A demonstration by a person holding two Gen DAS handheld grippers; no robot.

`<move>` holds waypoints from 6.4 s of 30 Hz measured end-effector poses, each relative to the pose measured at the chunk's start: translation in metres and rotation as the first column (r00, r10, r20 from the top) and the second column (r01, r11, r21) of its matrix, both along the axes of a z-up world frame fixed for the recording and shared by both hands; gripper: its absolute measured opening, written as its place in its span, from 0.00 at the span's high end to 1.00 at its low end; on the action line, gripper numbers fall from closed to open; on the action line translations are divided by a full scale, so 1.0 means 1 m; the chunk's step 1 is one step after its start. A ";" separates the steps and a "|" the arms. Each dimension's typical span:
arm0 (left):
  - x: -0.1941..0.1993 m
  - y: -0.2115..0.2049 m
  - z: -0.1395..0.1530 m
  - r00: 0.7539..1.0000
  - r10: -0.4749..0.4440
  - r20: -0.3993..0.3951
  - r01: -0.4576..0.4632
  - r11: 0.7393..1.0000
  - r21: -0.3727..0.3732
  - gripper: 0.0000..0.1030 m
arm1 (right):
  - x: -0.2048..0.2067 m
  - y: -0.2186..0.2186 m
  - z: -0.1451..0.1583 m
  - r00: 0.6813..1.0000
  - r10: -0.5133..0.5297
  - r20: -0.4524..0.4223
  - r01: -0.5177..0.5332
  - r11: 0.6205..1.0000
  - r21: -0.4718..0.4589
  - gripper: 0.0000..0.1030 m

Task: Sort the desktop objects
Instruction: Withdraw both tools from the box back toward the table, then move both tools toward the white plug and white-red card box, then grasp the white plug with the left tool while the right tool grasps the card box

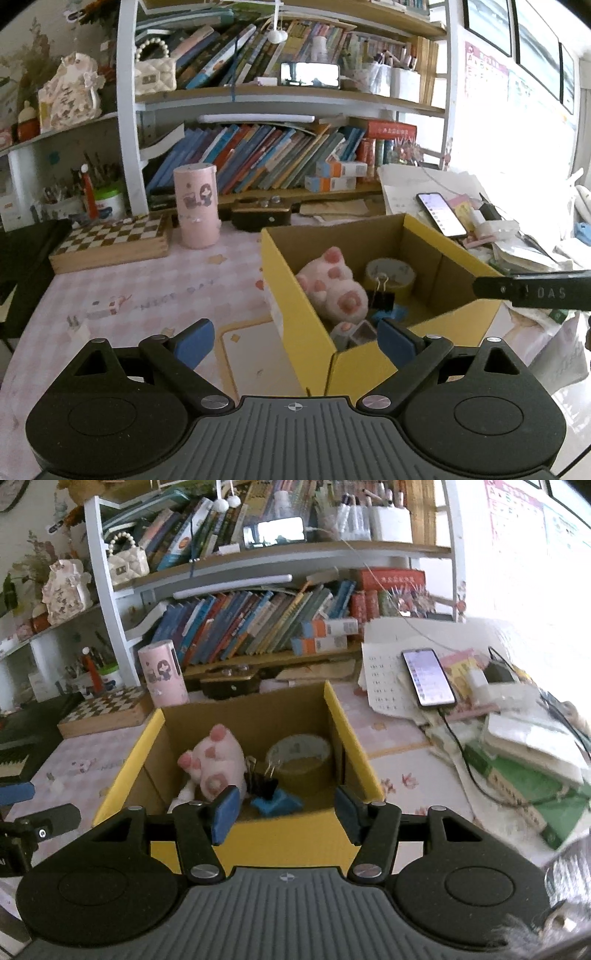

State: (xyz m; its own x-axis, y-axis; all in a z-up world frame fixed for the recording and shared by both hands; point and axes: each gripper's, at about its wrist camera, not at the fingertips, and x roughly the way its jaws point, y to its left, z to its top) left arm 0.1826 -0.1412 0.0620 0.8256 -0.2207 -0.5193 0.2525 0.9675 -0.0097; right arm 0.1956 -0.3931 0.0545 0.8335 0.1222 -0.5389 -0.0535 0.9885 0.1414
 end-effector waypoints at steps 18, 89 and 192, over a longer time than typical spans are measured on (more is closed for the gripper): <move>-0.039 0.057 -0.021 0.997 -0.045 -0.062 0.046 0.999 0.013 0.06 | -0.065 0.075 -0.027 0.994 -0.050 -0.098 0.049 0.999 -0.006 0.47; -0.101 0.232 -0.028 0.989 0.136 -0.051 -0.135 0.991 0.016 0.06 | -0.109 0.303 -0.033 0.966 0.240 -0.099 -0.250 0.963 -0.101 0.40; 0.110 0.280 -0.071 0.865 0.443 -0.236 -0.444 0.895 0.052 0.76 | 0.236 0.429 -0.110 0.859 0.485 -0.165 -0.504 0.858 -0.100 0.46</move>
State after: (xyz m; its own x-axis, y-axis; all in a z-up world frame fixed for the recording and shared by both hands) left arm 0.2926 0.1388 -0.0094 0.6907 0.1368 -0.7101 -0.2131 0.9769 -0.0190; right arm 0.4315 0.0362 -0.0556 0.6038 0.4178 -0.6789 -0.5309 0.8461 0.0486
